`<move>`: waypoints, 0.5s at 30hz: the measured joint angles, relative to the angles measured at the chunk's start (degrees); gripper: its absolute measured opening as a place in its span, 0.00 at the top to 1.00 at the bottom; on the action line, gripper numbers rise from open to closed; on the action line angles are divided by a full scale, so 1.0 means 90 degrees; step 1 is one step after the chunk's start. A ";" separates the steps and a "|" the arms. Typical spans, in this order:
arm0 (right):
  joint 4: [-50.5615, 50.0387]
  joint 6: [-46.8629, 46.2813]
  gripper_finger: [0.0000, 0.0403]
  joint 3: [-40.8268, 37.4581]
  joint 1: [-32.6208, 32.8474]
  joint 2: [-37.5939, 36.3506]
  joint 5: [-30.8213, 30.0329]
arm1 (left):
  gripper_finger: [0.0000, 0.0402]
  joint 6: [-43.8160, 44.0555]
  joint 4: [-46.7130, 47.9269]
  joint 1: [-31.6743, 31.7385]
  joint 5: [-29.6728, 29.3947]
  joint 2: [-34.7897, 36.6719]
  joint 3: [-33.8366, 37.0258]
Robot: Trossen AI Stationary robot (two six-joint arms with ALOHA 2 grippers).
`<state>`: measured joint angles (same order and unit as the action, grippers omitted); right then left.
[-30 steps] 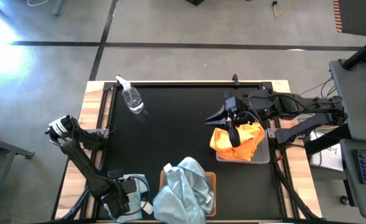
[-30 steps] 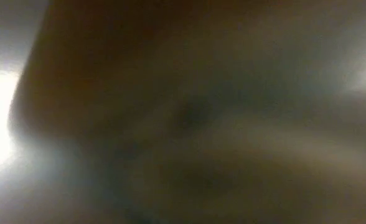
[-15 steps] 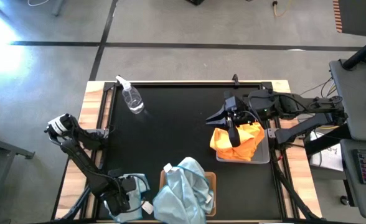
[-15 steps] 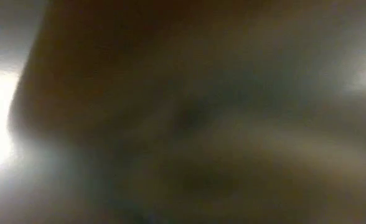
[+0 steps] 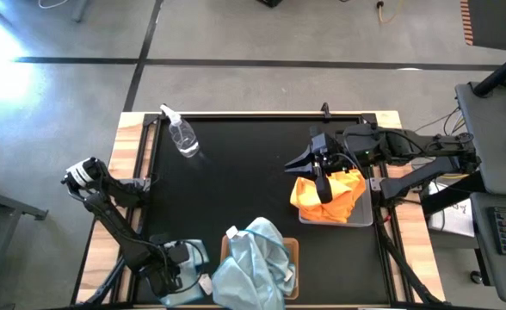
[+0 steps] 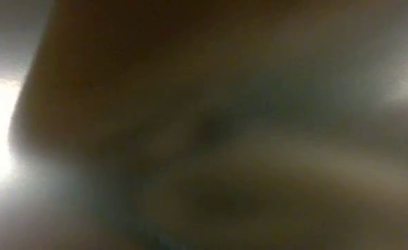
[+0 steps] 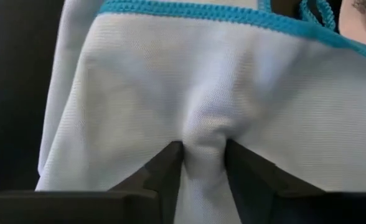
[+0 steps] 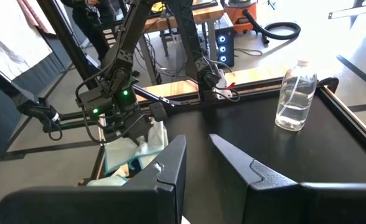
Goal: Sort microfiber towel by color & place in baskets
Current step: Put the blue microfiber towel into the orange bin
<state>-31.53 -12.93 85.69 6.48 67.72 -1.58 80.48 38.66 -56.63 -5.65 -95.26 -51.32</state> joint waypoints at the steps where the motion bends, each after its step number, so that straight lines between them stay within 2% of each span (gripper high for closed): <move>1: -0.0001 0.0000 0.85 0.0000 0.0000 0.0000 -0.0002 | 0.76 0.0003 -0.0010 0.0001 0.0002 -0.0001 0.0001; 9: -0.0002 -0.0012 0.85 0.0000 0.0000 0.0000 0.0000 | 0.94 0.0091 -0.0007 0.0001 0.0040 -0.0013 -0.0061; 15: -0.0002 -0.0006 0.85 0.0000 -0.0001 0.0000 -0.0002 | 0.96 -0.0005 0.0015 0.0001 0.0128 -0.0054 -0.0535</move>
<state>-31.55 -12.98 85.69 6.47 67.72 -1.61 80.44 38.80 -56.62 -4.49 -95.74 -56.13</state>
